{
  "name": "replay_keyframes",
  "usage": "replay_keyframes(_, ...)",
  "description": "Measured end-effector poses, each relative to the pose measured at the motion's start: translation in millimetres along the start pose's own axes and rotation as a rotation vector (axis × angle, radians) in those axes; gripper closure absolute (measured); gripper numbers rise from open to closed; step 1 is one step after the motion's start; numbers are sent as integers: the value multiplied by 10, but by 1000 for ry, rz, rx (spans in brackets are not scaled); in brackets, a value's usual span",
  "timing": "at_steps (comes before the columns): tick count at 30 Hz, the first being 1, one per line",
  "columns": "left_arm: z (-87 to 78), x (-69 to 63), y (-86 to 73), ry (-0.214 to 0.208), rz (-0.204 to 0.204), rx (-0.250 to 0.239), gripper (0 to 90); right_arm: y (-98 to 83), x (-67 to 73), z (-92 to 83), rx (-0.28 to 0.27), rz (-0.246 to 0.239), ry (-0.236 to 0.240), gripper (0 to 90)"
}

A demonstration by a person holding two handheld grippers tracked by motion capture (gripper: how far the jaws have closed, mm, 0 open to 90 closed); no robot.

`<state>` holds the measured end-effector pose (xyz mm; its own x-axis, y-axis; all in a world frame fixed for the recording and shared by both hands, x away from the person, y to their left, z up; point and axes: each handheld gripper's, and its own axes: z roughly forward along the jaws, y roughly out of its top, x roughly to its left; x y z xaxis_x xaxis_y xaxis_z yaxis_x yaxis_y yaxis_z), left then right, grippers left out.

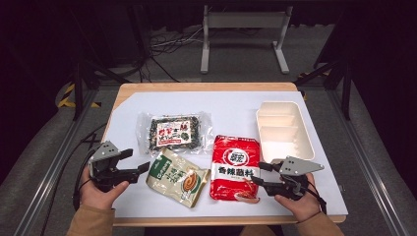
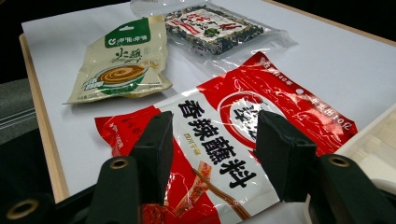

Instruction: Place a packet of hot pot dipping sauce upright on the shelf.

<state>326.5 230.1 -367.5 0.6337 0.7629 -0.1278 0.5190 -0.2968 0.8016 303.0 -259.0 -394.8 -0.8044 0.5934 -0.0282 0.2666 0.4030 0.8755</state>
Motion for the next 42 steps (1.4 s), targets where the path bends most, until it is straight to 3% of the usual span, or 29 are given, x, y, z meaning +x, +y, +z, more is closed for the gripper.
replay_keyframes(9,170,21,43,-38,-20,55,207,-6,12,43,10,-4,16,463)
replay_keyframes(13,283,113,-12,-109,-53,20,193,-10,20,63,12,-9,26,462)
replay_keyframes(14,309,126,-25,-111,-68,23,193,-11,20,64,10,-8,27,462)
replay_keyframes(17,400,157,-56,-81,-64,63,189,-16,20,66,10,-7,28,460)
replay_keyframes(21,533,196,-118,-93,-95,115,185,-20,24,78,13,-9,30,452)
replay_keyframes(28,648,250,-244,-109,-139,144,179,-22,24,77,14,-10,29,438)
replay_keyframes(42,765,177,-313,-128,-109,224,191,-29,16,101,23,-9,40,417)
